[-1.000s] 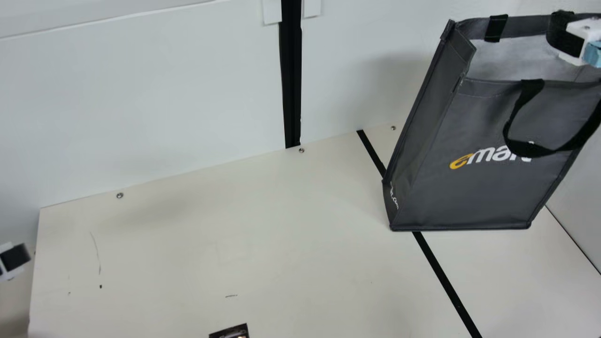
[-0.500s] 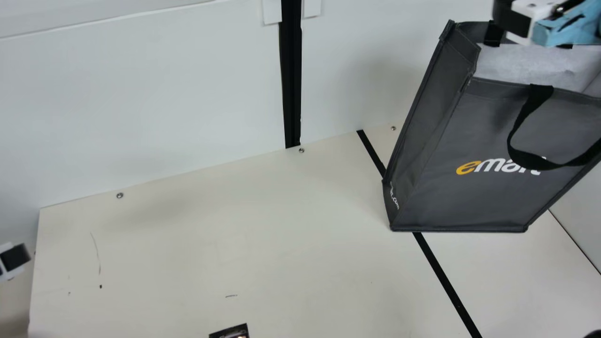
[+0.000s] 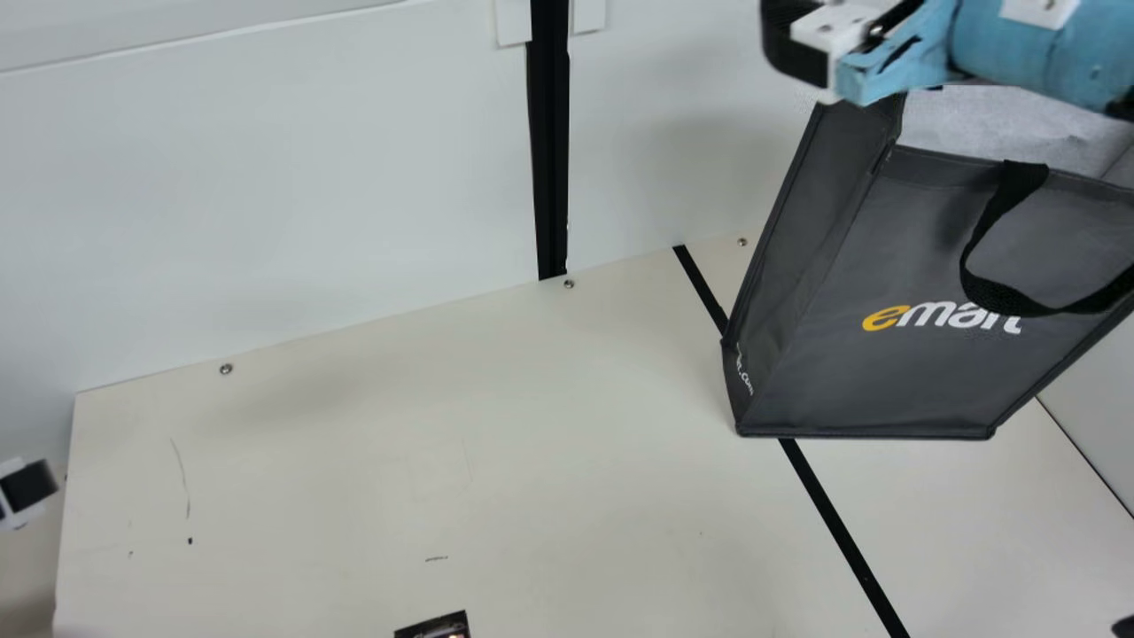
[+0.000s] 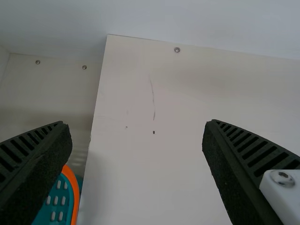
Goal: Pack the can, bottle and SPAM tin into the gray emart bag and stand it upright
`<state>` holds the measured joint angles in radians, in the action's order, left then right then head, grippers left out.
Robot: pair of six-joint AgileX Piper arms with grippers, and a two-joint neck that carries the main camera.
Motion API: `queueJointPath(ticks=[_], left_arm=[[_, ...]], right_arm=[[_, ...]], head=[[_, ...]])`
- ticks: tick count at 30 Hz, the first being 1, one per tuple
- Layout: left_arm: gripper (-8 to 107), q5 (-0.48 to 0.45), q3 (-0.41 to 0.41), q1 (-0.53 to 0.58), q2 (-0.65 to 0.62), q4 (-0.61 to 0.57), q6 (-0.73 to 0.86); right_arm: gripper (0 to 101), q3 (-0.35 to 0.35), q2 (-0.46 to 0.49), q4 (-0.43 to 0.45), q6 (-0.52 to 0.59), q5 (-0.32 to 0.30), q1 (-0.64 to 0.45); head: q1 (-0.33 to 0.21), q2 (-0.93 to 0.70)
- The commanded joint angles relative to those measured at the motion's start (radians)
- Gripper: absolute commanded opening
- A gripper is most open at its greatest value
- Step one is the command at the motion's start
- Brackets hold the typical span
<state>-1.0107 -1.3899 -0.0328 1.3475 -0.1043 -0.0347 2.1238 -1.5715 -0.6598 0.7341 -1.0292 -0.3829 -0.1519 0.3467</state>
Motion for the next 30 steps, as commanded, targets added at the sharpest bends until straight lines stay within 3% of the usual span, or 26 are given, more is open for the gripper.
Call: queueJointPath(ticks=[1, 14, 30], left_arm=[[90, 0.0, 0.0, 0.0, 0.0, 0.0, 0.0], [90, 0.0, 0.0, 0.0, 0.0, 0.0, 0.0], [90, 0.0, 0.0, 0.0, 0.0, 0.0, 0.0]], right_arm=[[95, -0.012, 0.005, 0.015, -0.006, 0.006, 0.065], [95, -0.166, 0.05, 0.105, -0.028, 0.057, 0.287], [95, -0.466, 0.149, 0.183, -0.057, 0.139, 0.401]], head=[[-0.023, 0.002], [-0.023, 0.002], [-0.023, 0.002]])
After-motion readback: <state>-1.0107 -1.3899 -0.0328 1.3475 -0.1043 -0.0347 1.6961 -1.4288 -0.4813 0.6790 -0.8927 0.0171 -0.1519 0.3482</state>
